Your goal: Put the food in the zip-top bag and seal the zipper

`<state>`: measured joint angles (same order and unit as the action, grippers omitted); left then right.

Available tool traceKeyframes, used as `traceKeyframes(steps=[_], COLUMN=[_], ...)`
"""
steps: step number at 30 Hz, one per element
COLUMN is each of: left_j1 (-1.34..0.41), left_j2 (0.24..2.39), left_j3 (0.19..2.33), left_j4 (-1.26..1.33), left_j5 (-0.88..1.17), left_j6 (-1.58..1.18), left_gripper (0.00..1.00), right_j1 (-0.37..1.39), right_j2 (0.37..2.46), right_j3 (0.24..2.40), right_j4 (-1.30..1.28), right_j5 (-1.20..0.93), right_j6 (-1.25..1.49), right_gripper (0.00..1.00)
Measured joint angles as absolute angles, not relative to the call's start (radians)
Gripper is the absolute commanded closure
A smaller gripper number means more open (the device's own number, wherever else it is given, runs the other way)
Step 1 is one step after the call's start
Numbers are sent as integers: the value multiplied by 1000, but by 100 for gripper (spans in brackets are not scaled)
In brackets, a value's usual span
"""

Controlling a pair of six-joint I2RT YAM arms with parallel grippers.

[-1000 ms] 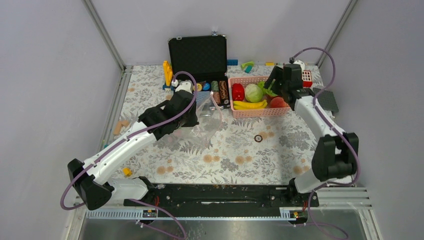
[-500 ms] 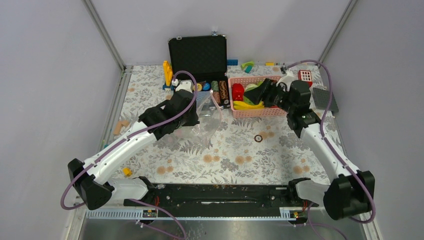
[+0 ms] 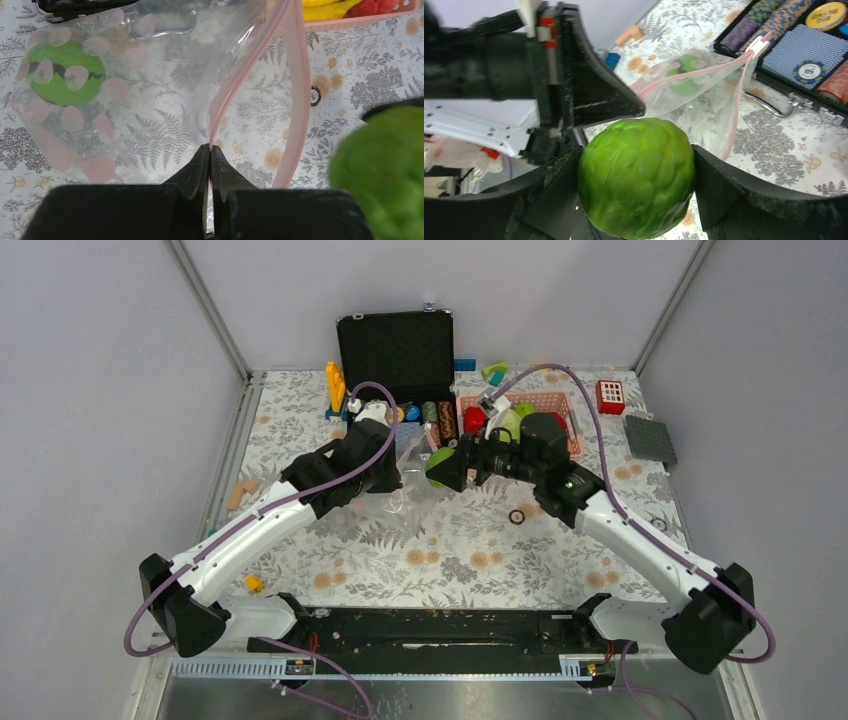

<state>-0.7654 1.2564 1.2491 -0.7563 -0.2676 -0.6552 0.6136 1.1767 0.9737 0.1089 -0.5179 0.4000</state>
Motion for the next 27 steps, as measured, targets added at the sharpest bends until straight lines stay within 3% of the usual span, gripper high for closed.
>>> traceKeyframes(steps=[6,10,27], left_j1=[-765,-765,-763], left_j2=[1252,1235,1174], left_j3=[1249,1249,1247], left_j4=[-741,-736,-730], left_j5=[-236,-228,-242], left_j6=[-656,-659,-664], left_gripper=[100,100,100], right_j1=[665,699,722], right_j2=[1326,1390,1373], right_j3=[1083,1139,1196], right_j4=[29,-36,-146], right_j5=[-416,-346,-259], right_j6=[352,334,288], right_gripper=[26,1,0])
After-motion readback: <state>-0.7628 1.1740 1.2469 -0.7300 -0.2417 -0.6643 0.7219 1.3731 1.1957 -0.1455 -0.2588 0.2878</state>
